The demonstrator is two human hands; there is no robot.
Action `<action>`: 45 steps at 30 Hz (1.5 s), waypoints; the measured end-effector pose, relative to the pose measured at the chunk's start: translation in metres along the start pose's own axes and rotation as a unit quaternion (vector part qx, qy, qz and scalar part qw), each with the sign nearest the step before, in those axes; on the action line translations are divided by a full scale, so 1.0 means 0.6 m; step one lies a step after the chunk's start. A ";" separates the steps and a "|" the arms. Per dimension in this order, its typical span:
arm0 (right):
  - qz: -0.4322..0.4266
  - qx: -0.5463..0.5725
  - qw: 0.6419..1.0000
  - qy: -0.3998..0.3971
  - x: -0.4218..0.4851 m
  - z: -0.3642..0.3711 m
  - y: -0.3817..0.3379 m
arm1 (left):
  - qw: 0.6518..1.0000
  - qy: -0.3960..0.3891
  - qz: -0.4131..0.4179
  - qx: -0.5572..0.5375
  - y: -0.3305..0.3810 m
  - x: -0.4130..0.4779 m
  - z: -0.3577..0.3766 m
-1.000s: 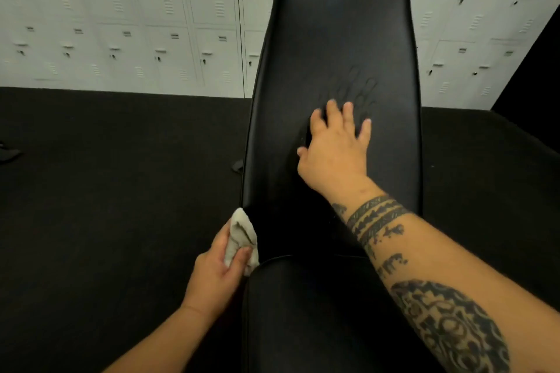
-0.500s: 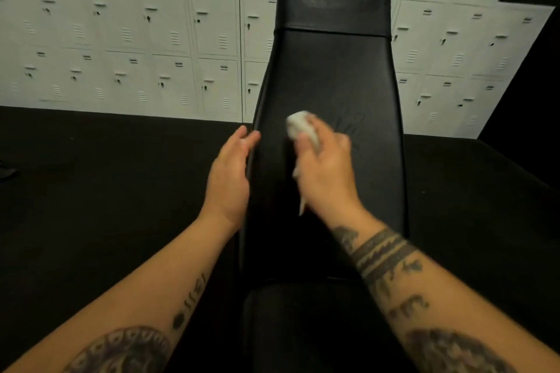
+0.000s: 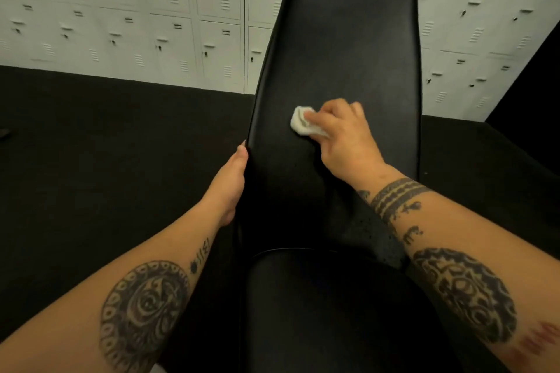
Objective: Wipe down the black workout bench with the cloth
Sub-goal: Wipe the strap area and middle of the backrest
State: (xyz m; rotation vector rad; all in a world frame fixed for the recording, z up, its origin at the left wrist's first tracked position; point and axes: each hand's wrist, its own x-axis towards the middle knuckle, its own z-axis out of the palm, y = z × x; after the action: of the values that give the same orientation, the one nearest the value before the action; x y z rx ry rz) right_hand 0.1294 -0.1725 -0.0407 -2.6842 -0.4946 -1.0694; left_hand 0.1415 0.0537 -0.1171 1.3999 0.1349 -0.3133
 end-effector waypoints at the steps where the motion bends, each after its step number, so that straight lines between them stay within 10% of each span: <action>1: -0.028 -0.012 0.999 -0.012 -0.010 -0.001 0.004 | 1.000 0.000 -0.022 -0.009 -0.005 -0.002 -0.002; 7: 0.103 -0.029 0.994 -0.014 0.030 0.001 -0.040 | 0.996 0.027 -0.075 0.037 -0.023 -0.011 -0.001; 16: 0.019 -0.049 0.979 -0.197 0.003 -0.005 -0.089 | 0.991 0.017 0.029 0.126 -0.020 -0.021 0.005; 45: 0.065 -0.129 0.973 -0.177 -0.079 -0.034 -0.080 | 0.991 0.011 0.050 0.124 -0.024 -0.020 0.005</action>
State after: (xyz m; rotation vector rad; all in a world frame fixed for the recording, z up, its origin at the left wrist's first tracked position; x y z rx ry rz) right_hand 0.0660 -0.1457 -0.0559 -3.1075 -0.2429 -0.6584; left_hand 0.1255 0.0502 -0.1267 1.6516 0.0437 -0.2375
